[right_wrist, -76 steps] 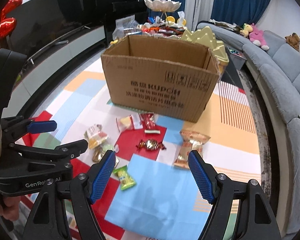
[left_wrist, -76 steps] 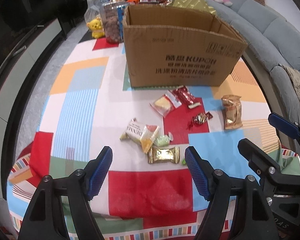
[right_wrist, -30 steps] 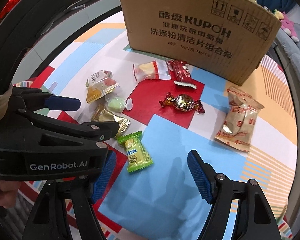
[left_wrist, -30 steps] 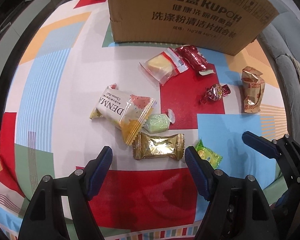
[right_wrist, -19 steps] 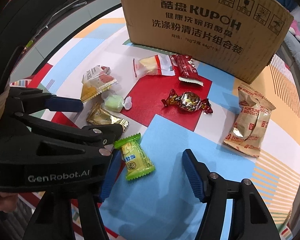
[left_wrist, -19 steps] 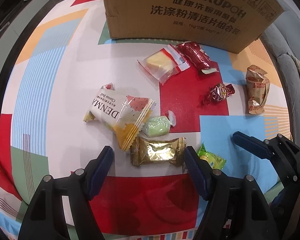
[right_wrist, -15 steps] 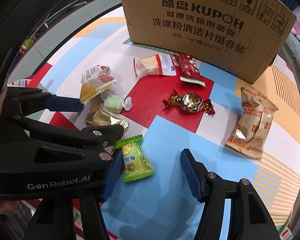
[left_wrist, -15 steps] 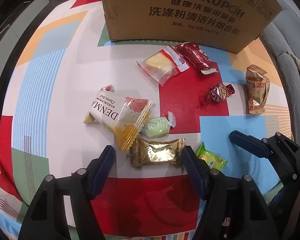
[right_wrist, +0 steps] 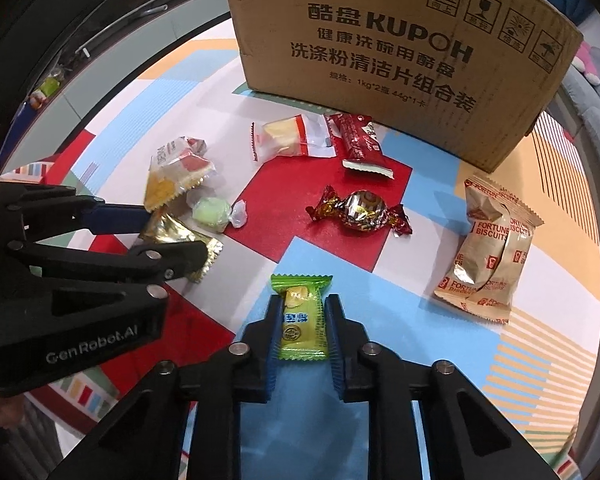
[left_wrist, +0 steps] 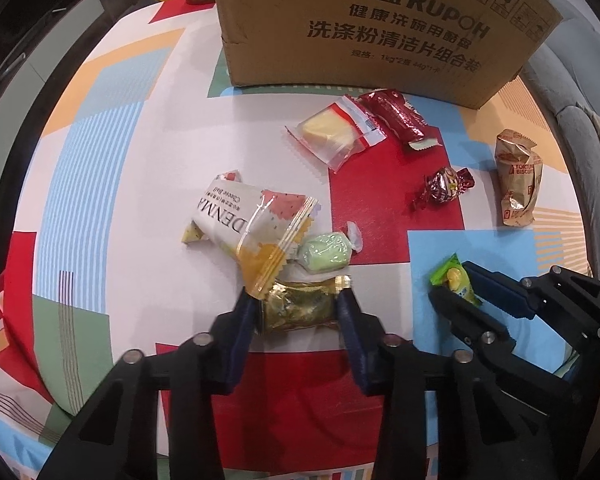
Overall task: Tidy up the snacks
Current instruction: 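Grasp gold-wrapped candy with left tool while right tool grasps green candy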
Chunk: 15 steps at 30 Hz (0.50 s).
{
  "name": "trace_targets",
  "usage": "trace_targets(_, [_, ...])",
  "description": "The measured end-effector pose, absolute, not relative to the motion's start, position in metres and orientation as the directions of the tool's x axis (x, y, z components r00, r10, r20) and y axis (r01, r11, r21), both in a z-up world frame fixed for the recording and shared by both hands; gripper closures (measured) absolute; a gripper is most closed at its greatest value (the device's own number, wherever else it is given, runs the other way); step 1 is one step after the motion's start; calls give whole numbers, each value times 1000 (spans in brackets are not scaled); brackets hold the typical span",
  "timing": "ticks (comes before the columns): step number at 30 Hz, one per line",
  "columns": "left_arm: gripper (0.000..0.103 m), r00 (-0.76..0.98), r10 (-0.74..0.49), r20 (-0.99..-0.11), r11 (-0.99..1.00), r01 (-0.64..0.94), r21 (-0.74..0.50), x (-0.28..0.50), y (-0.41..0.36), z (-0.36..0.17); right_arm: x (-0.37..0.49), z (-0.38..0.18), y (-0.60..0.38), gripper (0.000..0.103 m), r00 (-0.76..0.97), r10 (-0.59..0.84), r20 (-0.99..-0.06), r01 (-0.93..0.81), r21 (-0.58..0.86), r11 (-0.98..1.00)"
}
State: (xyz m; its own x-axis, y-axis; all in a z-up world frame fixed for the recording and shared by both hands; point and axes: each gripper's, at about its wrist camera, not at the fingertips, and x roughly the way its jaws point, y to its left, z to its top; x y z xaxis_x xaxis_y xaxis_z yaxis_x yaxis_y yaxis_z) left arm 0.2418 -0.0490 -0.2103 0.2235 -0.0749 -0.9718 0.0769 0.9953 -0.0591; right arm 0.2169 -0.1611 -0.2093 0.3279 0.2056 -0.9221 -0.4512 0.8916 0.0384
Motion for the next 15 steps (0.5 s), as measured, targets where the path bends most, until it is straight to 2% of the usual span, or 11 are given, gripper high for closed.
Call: trace_targets(15, [73,233,-84,-969,995,67,-70,231,-41,-203,208,-198,-172,82,364,218,-906,-406,56,912])
